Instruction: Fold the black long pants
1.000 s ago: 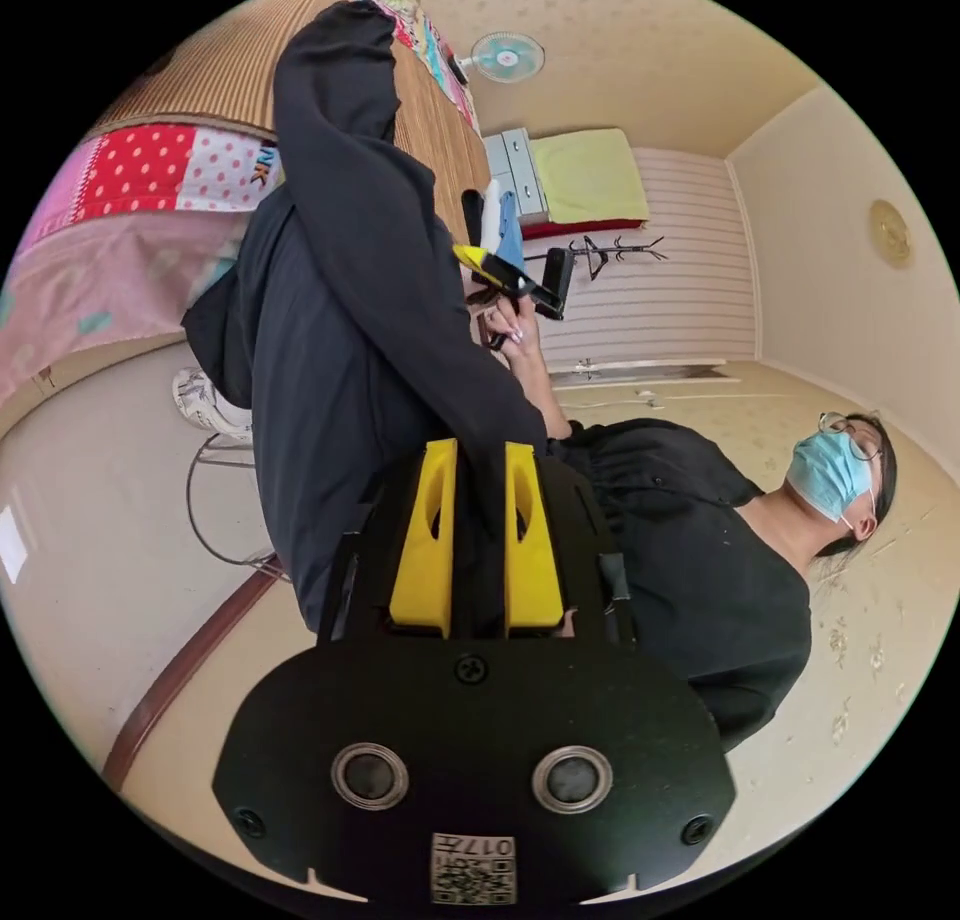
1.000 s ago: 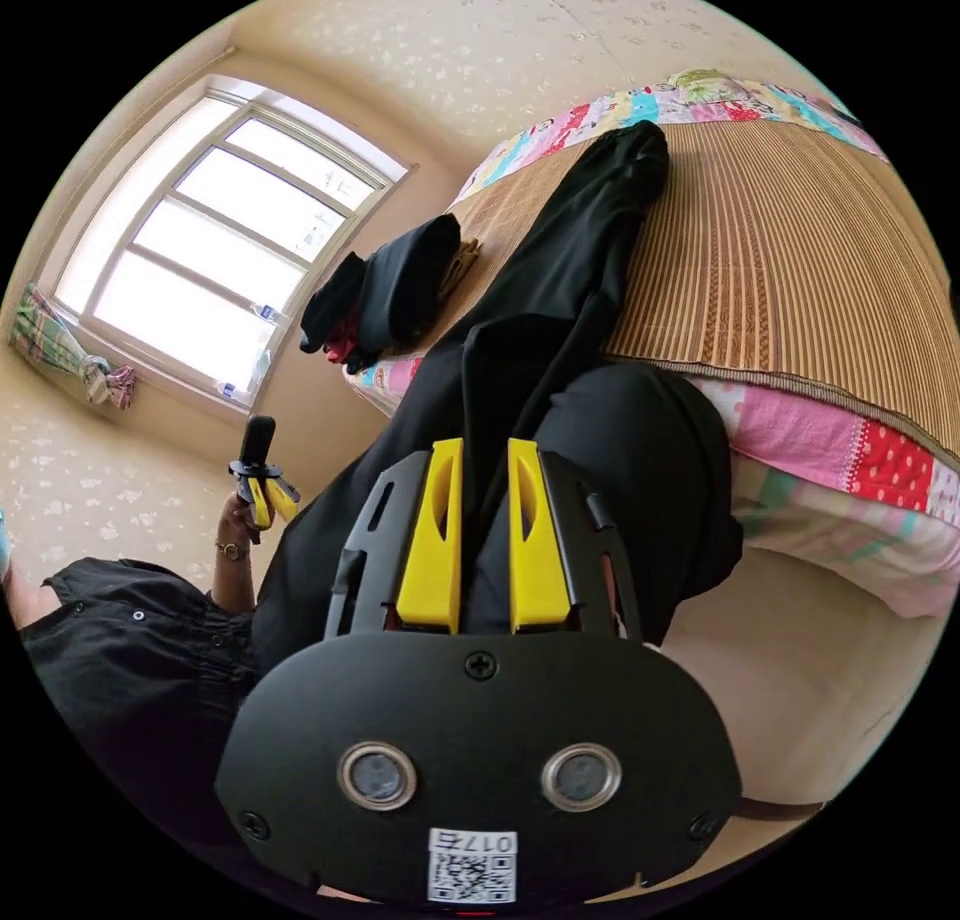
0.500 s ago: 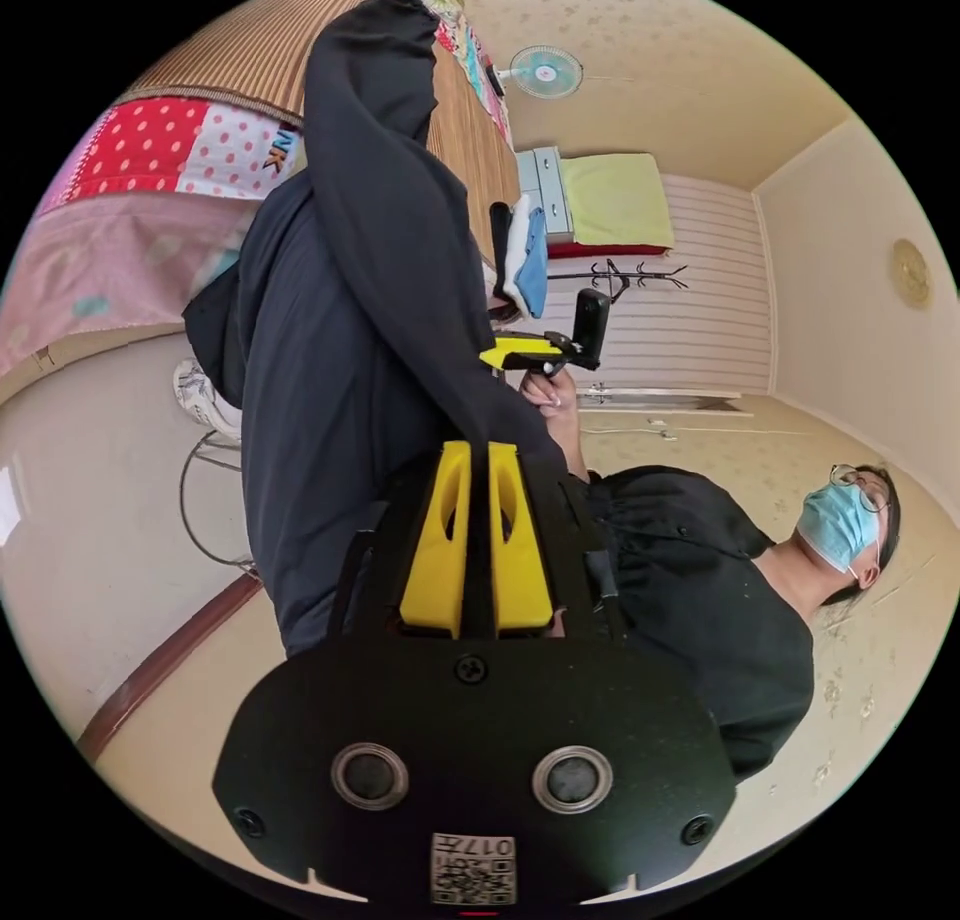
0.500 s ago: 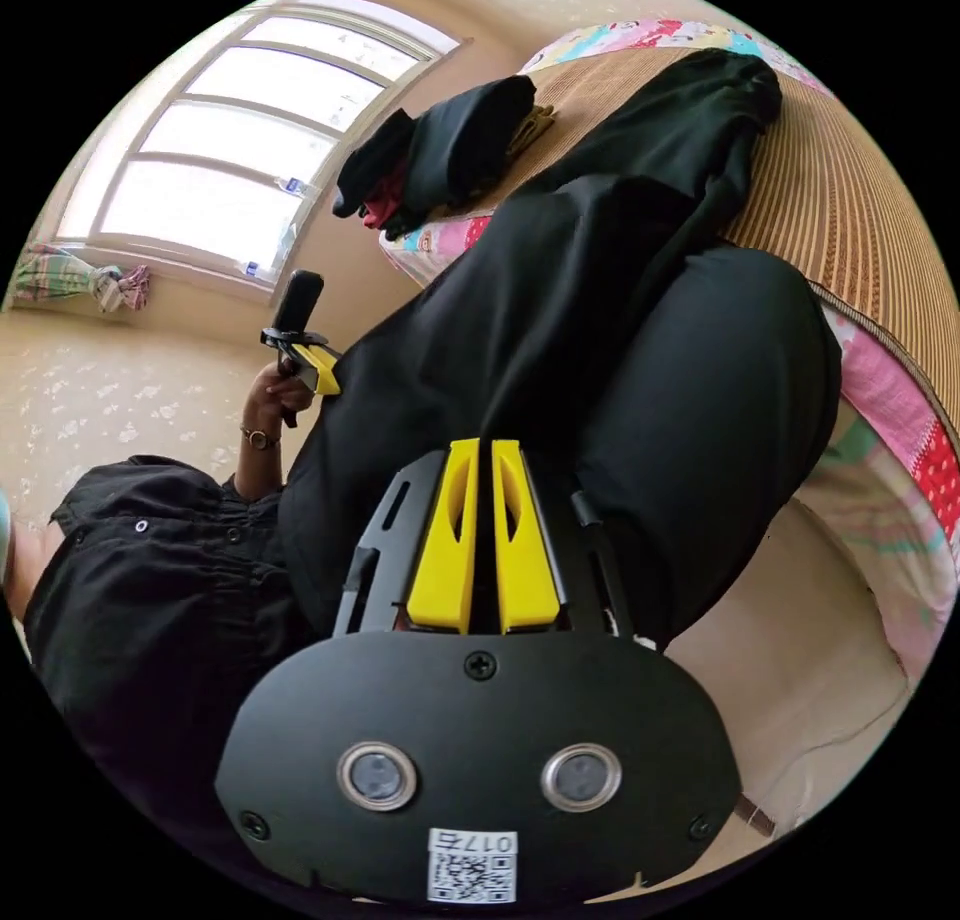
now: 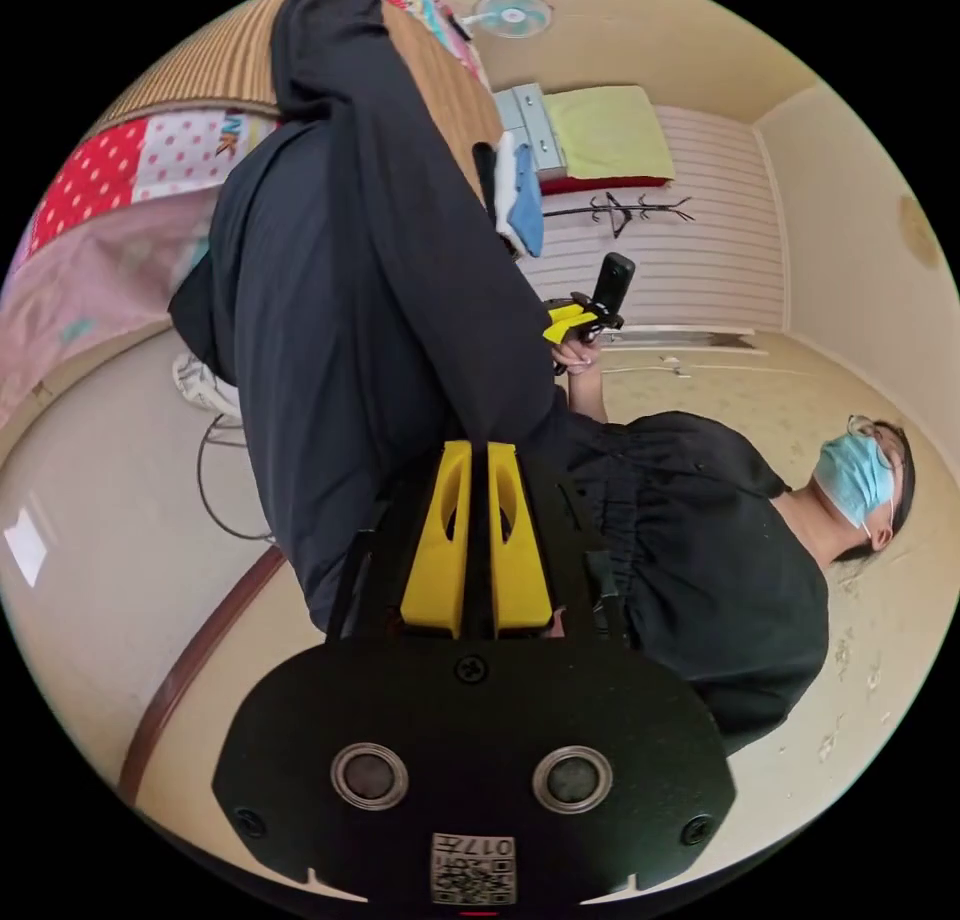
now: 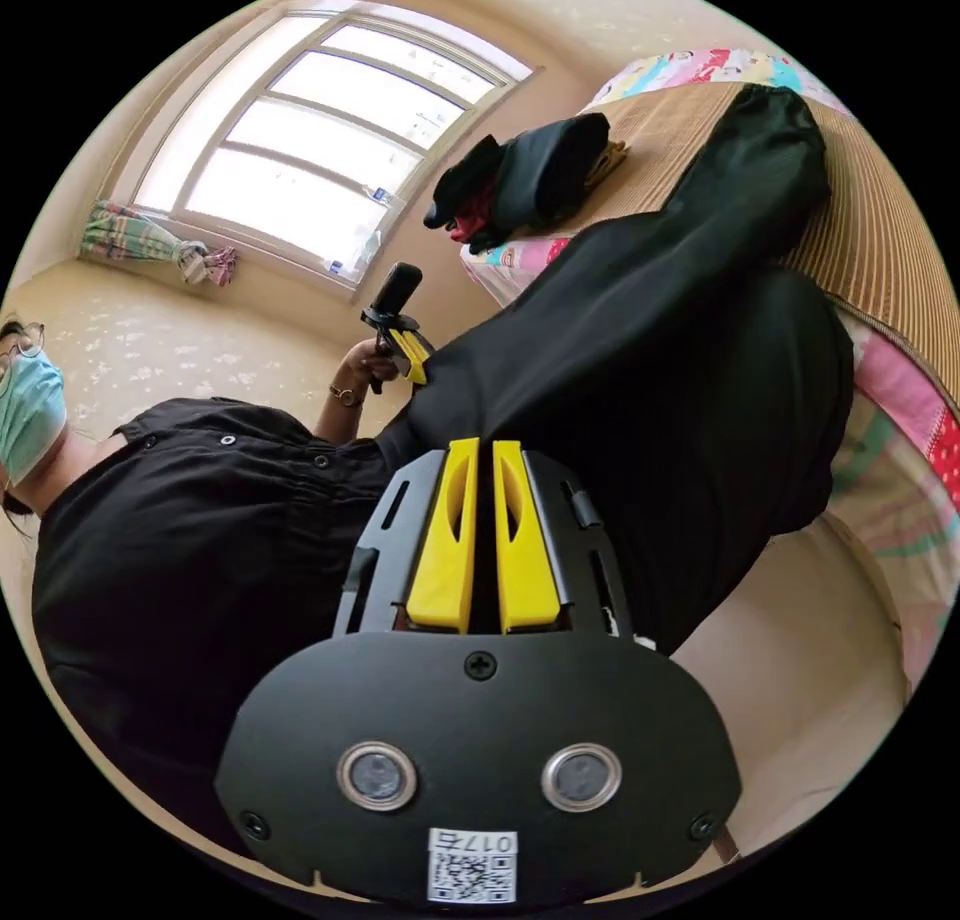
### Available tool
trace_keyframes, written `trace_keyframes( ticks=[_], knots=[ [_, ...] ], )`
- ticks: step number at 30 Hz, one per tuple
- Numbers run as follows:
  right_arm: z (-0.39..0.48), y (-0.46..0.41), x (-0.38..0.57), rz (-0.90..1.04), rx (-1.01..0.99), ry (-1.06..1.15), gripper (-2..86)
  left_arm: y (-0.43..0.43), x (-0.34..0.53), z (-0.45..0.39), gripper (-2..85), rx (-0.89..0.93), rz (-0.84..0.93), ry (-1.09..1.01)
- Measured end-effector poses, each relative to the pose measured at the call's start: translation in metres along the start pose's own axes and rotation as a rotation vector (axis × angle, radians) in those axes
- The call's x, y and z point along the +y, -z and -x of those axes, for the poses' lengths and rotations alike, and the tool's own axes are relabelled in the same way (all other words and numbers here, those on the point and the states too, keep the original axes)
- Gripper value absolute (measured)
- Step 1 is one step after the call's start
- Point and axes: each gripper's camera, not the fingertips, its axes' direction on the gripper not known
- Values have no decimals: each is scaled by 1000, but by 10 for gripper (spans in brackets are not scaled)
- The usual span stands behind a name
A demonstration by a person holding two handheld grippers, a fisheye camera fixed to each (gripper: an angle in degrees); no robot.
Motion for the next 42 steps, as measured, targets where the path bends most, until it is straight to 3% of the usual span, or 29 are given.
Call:
trace_keyframes(
  ticks=[7, 12, 17, 22, 24, 27, 30, 36, 39, 42],
  knots=[
    [-35, 2, 7, 51, -75, -49, 67, 13, 6, -2, 59, -28, -21, -17],
    [-61, 43, 9, -173, 31, -112, 87, 56, -30, -10, 142, -156, -248, -48],
    [-96, 36, -6, -271, -89, -175, 86, 54, -103, 9, 181, -130, -401, -35],
    [-96, 11, -5, -283, -122, -144, 75, 28, -141, -9, 136, -341, -408, -76],
    [-101, -1, 3, -274, -121, -168, 75, 27, -132, -11, 52, -421, -476, -54],
    [-109, -7, 17, -300, -123, -200, 77, 39, -105, -1, 46, -304, -593, -157],
    [-114, -7, 27, -326, -92, -226, 82, 51, -80, 34, 46, -196, -672, -52],
    [-124, -10, 23, -353, -48, -245, 115, 58, -69, 76, 85, 26, -669, 2],
    [-127, -12, 13, -383, -25, -234, 130, 63, -73, 86, 156, 68, -659, 26],
    [-126, -13, -1, -425, 43, -222, 146, 64, -84, 90, 167, 37, -602, 44]
  ],
)
